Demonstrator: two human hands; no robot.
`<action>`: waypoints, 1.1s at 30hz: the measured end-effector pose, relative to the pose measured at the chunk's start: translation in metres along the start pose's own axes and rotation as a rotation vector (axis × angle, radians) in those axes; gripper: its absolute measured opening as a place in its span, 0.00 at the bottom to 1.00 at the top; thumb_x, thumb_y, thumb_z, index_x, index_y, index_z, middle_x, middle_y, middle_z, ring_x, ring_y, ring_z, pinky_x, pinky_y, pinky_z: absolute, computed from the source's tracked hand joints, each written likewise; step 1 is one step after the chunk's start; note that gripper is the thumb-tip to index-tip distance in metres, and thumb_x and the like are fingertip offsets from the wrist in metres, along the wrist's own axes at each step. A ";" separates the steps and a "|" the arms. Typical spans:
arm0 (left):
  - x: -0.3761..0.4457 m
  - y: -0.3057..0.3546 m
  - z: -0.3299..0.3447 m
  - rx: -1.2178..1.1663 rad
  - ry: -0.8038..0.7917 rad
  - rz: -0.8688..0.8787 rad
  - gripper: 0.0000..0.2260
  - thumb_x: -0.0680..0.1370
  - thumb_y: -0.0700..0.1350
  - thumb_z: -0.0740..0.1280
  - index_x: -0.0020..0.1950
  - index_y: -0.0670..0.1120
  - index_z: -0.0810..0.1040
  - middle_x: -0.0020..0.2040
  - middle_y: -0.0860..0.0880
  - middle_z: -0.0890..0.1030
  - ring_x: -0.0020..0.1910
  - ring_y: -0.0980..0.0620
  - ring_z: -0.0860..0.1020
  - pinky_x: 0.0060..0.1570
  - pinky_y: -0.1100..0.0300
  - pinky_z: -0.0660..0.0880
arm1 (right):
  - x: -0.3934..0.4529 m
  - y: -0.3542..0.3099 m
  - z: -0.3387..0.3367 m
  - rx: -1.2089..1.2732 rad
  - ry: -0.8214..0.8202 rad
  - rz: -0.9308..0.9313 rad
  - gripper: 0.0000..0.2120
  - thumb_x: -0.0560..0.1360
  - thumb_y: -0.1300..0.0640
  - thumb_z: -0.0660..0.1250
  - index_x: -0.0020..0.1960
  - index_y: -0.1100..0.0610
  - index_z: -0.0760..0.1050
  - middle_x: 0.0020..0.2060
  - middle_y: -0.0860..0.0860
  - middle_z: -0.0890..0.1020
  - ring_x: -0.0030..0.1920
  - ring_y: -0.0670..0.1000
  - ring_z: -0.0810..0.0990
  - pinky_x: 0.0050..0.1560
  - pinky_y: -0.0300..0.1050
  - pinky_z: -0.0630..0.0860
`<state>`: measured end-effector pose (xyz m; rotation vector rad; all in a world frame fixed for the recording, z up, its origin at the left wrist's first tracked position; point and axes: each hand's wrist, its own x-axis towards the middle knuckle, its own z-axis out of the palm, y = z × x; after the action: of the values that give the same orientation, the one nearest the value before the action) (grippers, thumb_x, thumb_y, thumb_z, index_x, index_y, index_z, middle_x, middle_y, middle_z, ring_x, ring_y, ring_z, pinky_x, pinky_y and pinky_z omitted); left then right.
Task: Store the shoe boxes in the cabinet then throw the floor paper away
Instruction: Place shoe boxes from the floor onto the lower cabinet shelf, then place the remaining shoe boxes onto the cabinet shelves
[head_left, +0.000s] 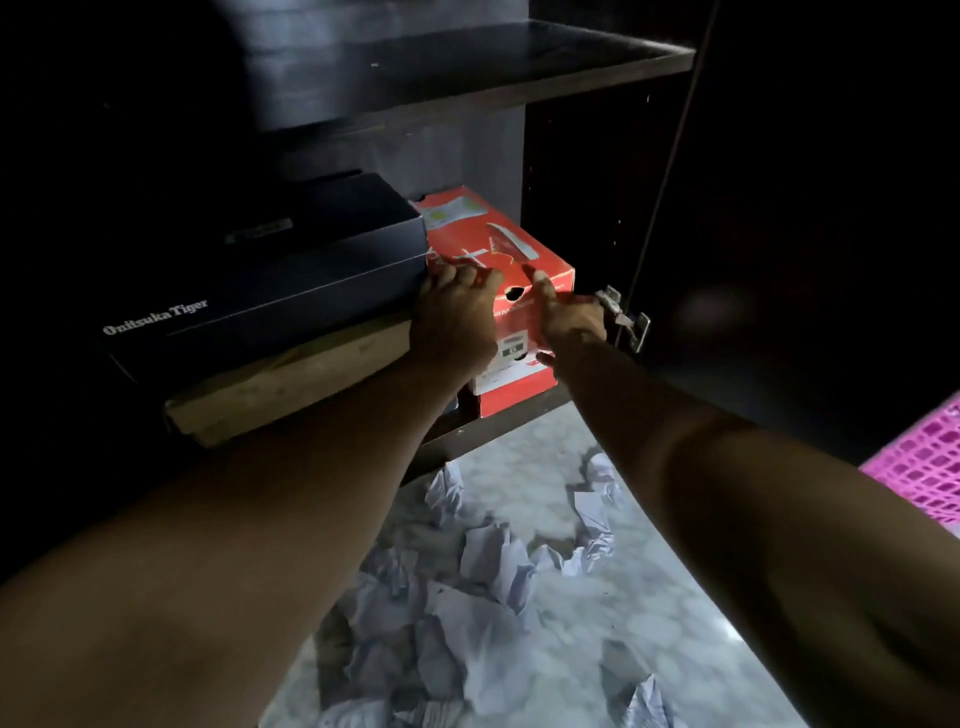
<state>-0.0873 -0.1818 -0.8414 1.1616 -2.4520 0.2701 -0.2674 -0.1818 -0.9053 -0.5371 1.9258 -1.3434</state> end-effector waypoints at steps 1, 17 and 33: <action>0.006 -0.001 0.000 0.024 -0.013 -0.001 0.25 0.74 0.48 0.75 0.70 0.47 0.75 0.66 0.42 0.80 0.67 0.38 0.75 0.67 0.46 0.70 | -0.018 -0.016 0.000 0.009 -0.016 -0.005 0.41 0.68 0.27 0.70 0.68 0.55 0.72 0.56 0.57 0.85 0.50 0.56 0.86 0.52 0.56 0.84; -0.035 0.069 -0.064 -0.311 -0.029 0.054 0.22 0.70 0.51 0.68 0.63 0.48 0.78 0.58 0.44 0.78 0.58 0.40 0.76 0.54 0.46 0.76 | -0.163 -0.016 -0.100 -0.176 -0.022 -0.169 0.25 0.64 0.40 0.67 0.56 0.52 0.84 0.54 0.58 0.86 0.53 0.59 0.84 0.60 0.58 0.82; -0.112 0.371 -0.134 -0.911 -0.375 0.465 0.22 0.68 0.53 0.71 0.61 0.52 0.78 0.51 0.49 0.80 0.50 0.45 0.82 0.51 0.50 0.81 | -0.392 0.057 -0.434 -0.199 0.508 -0.065 0.06 0.75 0.54 0.71 0.51 0.52 0.85 0.44 0.54 0.88 0.40 0.51 0.84 0.42 0.43 0.77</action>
<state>-0.2728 0.1768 -0.7708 0.2539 -2.6122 -0.9250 -0.3330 0.3797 -0.7461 -0.3769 2.4913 -1.4358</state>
